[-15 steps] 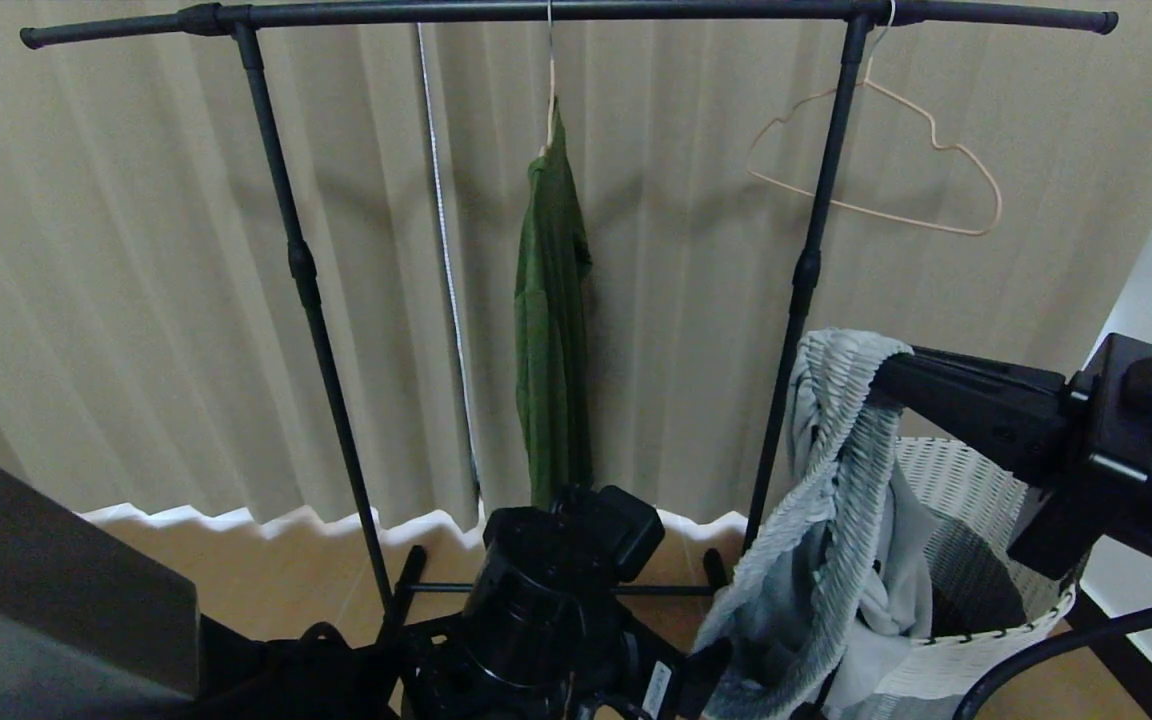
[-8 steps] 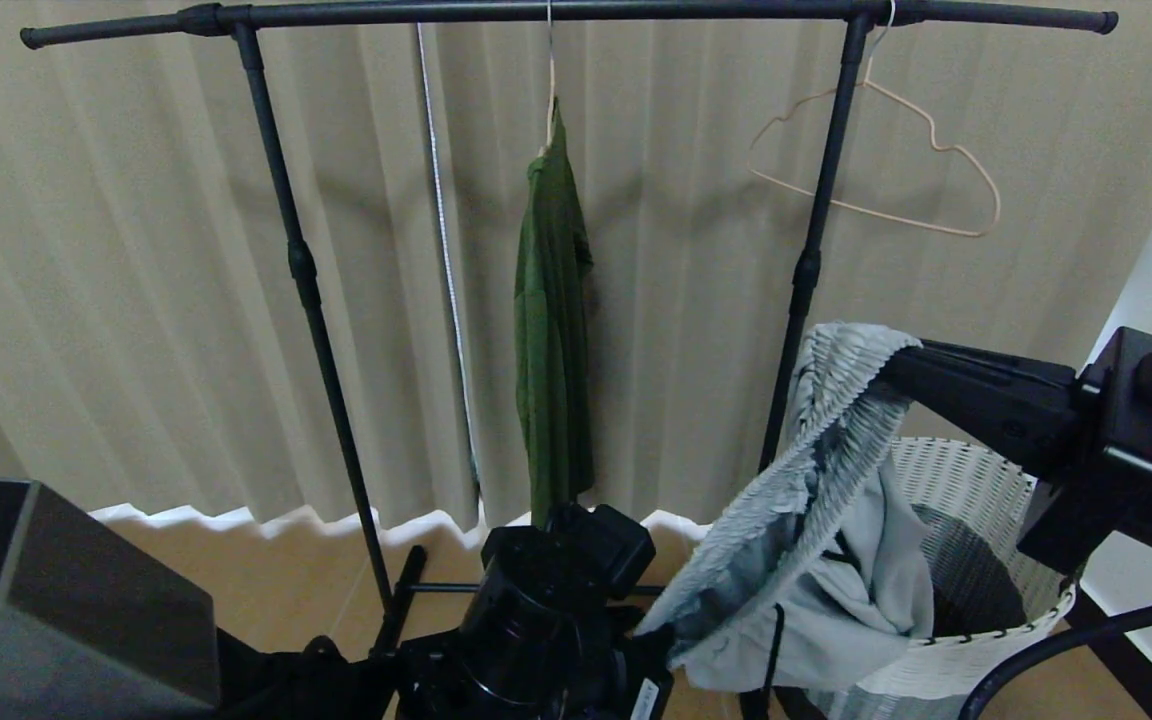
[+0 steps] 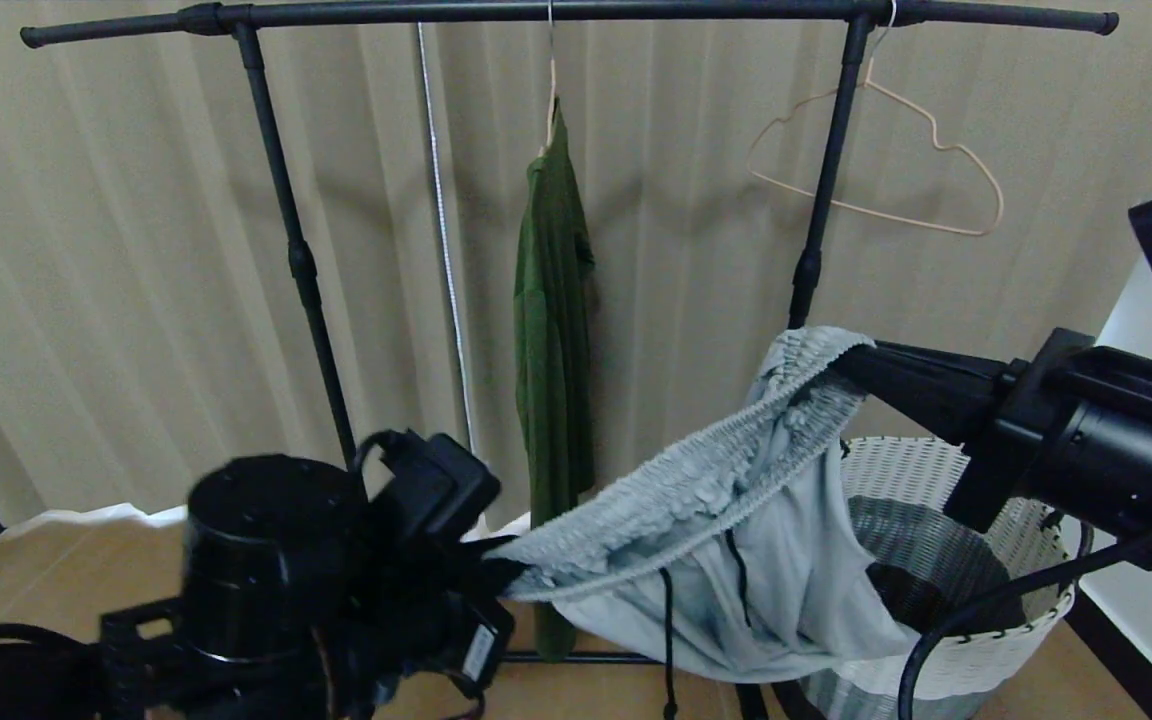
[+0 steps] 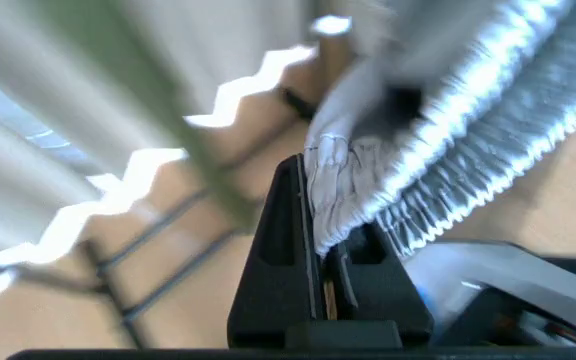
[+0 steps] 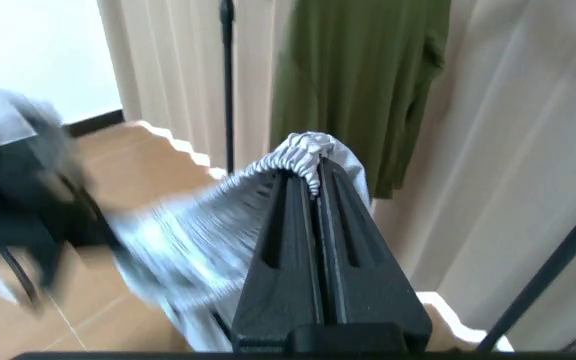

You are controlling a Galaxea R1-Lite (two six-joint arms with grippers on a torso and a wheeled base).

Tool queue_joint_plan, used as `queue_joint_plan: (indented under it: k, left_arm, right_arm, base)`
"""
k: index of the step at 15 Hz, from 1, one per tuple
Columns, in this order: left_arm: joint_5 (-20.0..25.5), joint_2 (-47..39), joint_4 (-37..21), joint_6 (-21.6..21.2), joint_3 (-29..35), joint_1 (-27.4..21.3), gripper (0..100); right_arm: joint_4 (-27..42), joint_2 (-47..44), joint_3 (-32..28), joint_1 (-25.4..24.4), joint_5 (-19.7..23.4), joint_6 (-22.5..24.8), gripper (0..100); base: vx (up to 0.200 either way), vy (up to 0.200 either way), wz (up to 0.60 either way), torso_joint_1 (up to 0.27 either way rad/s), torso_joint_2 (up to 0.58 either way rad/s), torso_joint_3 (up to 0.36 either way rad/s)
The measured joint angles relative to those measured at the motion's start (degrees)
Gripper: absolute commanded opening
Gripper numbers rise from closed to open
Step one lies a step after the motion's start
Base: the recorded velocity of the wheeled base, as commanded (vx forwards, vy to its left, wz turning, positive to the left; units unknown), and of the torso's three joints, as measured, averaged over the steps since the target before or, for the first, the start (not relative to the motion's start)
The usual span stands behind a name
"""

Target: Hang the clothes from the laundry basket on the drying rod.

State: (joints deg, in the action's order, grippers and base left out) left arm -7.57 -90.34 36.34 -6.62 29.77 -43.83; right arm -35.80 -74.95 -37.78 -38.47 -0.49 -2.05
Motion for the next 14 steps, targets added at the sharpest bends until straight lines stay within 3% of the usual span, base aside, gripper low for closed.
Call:
queue_joint_plan:
  k: [3, 7, 9, 12, 14]
  left_arm:
    - [1.72, 10.25, -18.25, -1.4, 11.57, 10.58, 0]
    - [2.56, 13.91, -22.53, -1.48, 27.04, 20.04, 0]
    - [2.56, 13.3, -24.05, -1.65, 35.61, 21.04, 0]
    - [2.54, 11.0, -33.15, -1.91, 49.18, 18.72, 0]
    - [2.32, 9.45, -34.71, -1.83, 50.02, 14.75, 0]
  right_arm:
    - [0.06, -2.67, -3.36, 1.51, 0.0, 0.0, 0]
    - [0.0, -6.5, -12.52, 4.33, 0.02, 0.05, 0]
    - [1.02, -7.91, -18.53, 6.39, 0.09, 0.85, 0]
    - [5.86, -9.7, -28.67, 10.3, 0.05, 5.39, 0]
    - [6.28, -9.91, -27.19, 11.43, -0.22, 6.1, 0]
  base:
    - [0.0, 0.0, 0.0, 0.0, 0.0, 0.0]
    - [0.0, 0.0, 0.0, 0.0, 0.0, 0.0]
    - [0.0, 0.0, 0.0, 0.0, 0.0, 0.0]
    - [0.0, 0.0, 0.0, 0.0, 0.0, 0.0]
    - [0.0, 0.0, 0.0, 0.0, 0.0, 0.0]
